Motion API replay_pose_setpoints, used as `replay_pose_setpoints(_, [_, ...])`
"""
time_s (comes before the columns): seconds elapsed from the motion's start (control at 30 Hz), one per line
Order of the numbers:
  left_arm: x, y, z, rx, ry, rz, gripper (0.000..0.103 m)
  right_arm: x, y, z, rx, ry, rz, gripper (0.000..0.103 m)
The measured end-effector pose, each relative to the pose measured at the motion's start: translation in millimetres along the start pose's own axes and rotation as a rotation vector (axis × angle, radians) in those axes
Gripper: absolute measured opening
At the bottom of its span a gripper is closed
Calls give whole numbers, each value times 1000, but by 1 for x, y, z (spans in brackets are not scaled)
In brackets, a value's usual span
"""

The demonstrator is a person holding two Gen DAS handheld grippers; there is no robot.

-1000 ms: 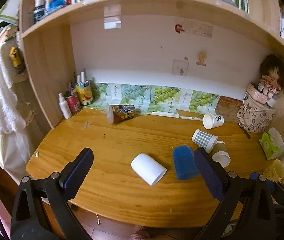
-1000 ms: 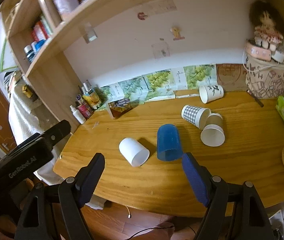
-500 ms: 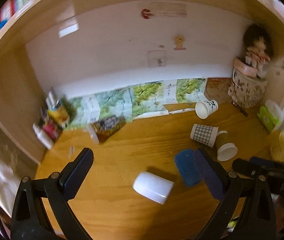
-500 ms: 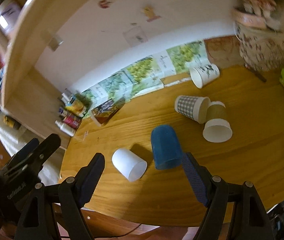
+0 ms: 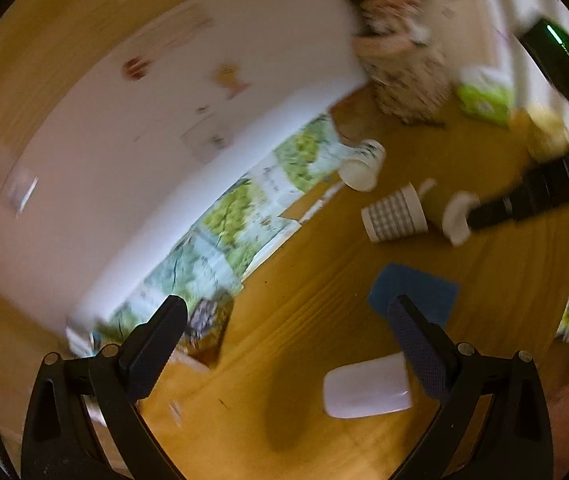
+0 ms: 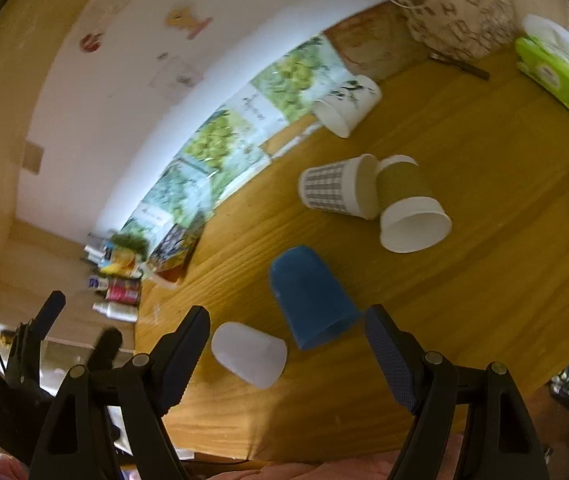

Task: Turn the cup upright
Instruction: 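Move the right tool down toward the white plastic cup lying on its side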

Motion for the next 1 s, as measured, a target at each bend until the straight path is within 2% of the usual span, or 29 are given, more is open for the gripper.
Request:
replay_pose_setpoints(0.07, [6, -3, -4, 9, -4, -80, 101, 5, 0, -3, -2, -11, -23, 80])
replay_pose_setpoints(0.23, [24, -14, -9, 24, -70, -270, 101, 14, -4, -8, 0, -29, -75, 80])
replay_pose_setpoints(0.43, [42, -35, -23, -20, -166, -437, 101, 19, -13, -10, 1, -26, -132, 80])
replay_pose_setpoints(0.53, [50, -51, -31, -58, -180, -538, 101, 22, -17, -10, 8, -34, -151, 80])
replay_pose_setpoints(0.77, [69, -80, -38, -72, -267, -711, 101, 33, -27, -10, 7, -47, -213, 80])
replay_pose_setpoints(0.9, [77, -96, -45, -130, -324, -761, 101, 37, -31, -12, 6, -52, -236, 80])
replay_pose_setpoints(1.0, [79, -106, -54, -155, -334, -808, 101, 38, -33, -15, -2, -50, -250, 80])
Point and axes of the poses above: each gripper's, at about its wrist camera, not at the fingertips, and z roughly against the way its jaws point, x to its right, y to its top, the point moved 8 cm from there along -z, roughly the way its jaws point, and after that the axes turned 9 degrees about z, right-handed, at the moved point
